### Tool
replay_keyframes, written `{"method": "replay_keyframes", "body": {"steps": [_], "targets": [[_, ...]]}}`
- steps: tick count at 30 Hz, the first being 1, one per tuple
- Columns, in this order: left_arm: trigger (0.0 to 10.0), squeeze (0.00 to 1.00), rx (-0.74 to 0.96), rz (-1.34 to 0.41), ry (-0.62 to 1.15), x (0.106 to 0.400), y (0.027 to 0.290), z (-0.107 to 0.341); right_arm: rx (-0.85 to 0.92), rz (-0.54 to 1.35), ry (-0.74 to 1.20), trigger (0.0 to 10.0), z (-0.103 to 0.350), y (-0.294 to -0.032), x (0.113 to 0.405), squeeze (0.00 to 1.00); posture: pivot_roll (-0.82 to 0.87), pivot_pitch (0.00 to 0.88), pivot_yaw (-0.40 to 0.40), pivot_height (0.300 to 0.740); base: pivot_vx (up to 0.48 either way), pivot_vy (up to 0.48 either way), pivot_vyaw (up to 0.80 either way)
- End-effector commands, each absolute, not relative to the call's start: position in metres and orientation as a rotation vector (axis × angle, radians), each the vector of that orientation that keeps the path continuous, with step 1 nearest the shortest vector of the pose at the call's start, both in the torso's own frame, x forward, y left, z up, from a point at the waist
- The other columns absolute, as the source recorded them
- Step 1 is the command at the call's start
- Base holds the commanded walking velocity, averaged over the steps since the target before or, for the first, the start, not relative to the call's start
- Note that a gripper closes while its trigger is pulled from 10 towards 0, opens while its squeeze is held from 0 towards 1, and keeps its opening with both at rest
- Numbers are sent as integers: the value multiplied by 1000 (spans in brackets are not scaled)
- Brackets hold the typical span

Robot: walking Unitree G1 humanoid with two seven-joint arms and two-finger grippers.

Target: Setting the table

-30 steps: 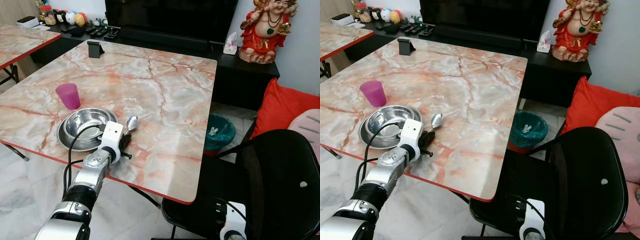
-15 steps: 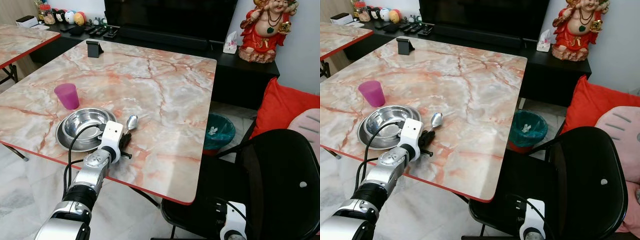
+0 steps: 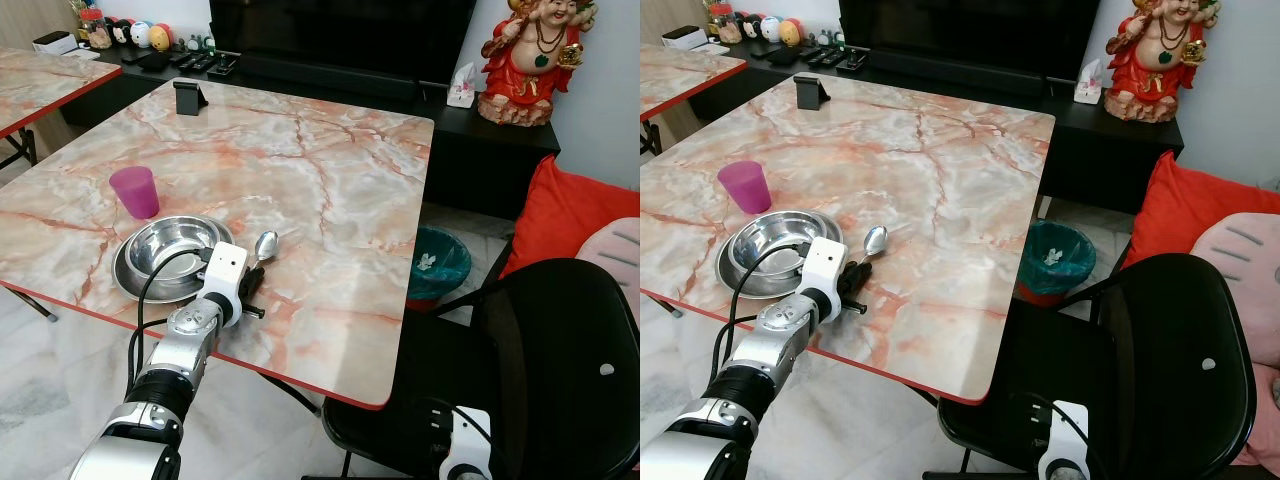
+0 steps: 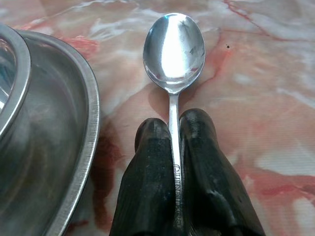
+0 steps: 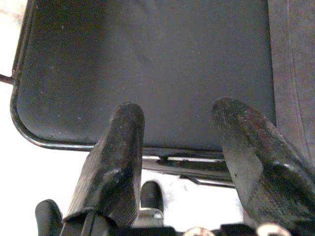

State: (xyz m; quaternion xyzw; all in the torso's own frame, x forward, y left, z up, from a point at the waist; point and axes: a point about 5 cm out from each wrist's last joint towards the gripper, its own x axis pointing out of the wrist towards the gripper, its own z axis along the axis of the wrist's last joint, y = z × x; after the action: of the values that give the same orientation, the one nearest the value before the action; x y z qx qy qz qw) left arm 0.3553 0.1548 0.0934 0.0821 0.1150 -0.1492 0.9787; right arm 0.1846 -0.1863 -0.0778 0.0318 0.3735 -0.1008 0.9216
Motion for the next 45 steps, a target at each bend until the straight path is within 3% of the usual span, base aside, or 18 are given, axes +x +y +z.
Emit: {"method": "replay_keyframes", "body": {"steps": [1,4,5,7,8,37,39,41,42,43,45], "targets": [[10000,0,169,-321,247,355,151,92,69,-223,790,10000,-80,-192,179,0,30,0,-39,740,0,0,0],[10000,0,169,-323,247,356,150,92,69,-223,795,10000,-80,-193,179,0,33,0,-40,740,0,0,0],[10000,63,169,-322,248,356,150,92,69,-223,796,10000,-80,-193,179,0,33,0,-40,740,0,0,0],[10000,67,170,-320,249,355,151,92,70,-223,798,10000,-81,-194,179,0,33,0,-40,740,0,0,0],[10000,239,171,-319,248,355,151,92,70,-223,798,10000,-81,-194,178,0,33,0,-40,740,0,0,0],[10000,251,183,-318,242,356,150,93,72,-221,818,10000,-81,-196,178,0,33,0,-41,740,0,0,0],[10000,357,183,-317,240,357,150,93,73,-222,820,10000,-82,-197,178,0,32,0,-40,740,0,0,0],[10000,349,182,-319,238,356,149,93,73,-222,823,10000,-82,-197,177,0,33,0,-42,740,0,0,0],[10000,455,183,-319,238,356,150,93,74,-222,825,10000,-82,-196,176,0,33,0,-43,740,0,0,0],[10000,455,183,-318,239,356,150,93,74,-222,827,10000,-83,-196,176,0,33,0,-43,740,0,0,0],[10000,361,190,-314,234,356,150,94,74,-221,832,10000,-83,-195,175,0,33,0,-43,740,0,0,0]]}}
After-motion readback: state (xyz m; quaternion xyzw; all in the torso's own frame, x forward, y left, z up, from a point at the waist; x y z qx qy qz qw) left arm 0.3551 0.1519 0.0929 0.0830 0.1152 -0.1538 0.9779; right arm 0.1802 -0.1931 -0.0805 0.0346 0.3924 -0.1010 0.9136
